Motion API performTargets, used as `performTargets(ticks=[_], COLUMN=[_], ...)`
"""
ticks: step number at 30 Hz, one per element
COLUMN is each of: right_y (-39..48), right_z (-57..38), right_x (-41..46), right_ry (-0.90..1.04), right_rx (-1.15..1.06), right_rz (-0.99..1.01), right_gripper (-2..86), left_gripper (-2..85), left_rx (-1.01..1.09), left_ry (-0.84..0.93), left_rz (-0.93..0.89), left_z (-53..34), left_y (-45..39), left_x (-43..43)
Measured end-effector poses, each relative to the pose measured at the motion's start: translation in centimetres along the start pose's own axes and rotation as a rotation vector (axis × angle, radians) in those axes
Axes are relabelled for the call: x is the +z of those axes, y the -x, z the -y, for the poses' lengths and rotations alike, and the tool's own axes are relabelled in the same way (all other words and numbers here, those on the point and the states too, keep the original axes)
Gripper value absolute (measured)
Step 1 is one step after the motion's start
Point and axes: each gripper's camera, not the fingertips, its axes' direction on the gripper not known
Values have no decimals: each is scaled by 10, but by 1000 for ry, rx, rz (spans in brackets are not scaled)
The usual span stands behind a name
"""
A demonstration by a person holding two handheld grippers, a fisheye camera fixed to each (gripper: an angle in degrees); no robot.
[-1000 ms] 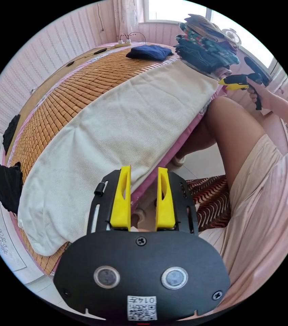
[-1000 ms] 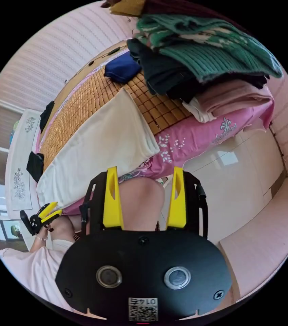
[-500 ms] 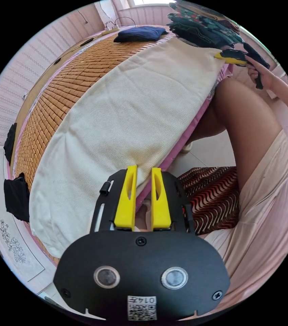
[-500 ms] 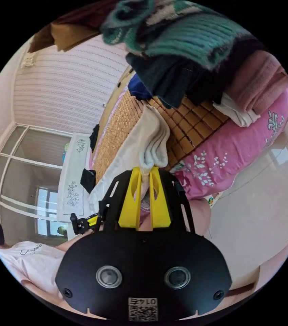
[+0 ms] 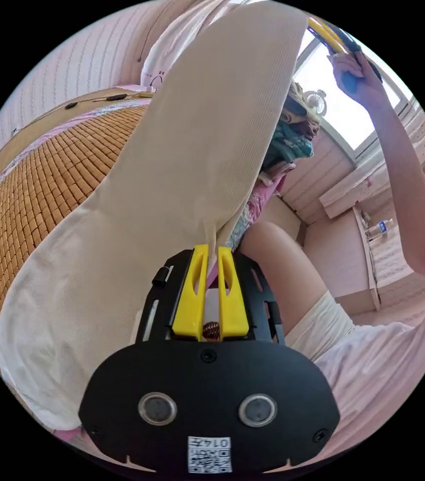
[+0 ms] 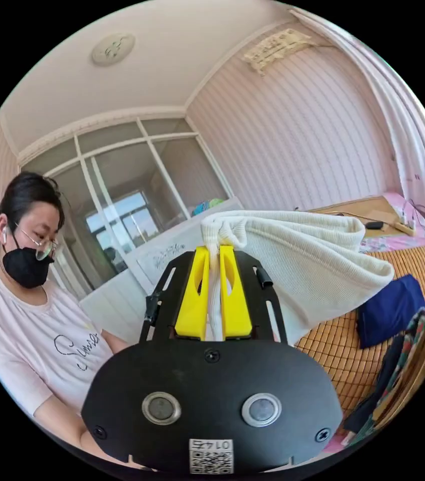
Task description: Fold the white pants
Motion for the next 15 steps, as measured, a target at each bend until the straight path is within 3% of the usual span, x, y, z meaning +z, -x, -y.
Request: performTargets(ticks=[5, 8, 10, 15], right_y=[84, 118, 139, 160], right_z=[-22, -109, -170, -182], right_x=[208, 329, 378, 399], right_ry=[582, 979, 1189, 1159], right_rx=[-205, -211, -255, -299], right_rz=[118, 201, 111, -12], right_gripper=[49, 61, 64, 76], left_gripper=[45, 45, 46, 55], left_rx=[-122, -328, -488, -632], left_ry=[-151, -150, -139, -139], left_rz=[-20, 76, 172, 288], left_z=[-63, -150, -218, -281], left_y=[41, 81, 106, 130], left_x=[-92, -149, -186, -223])
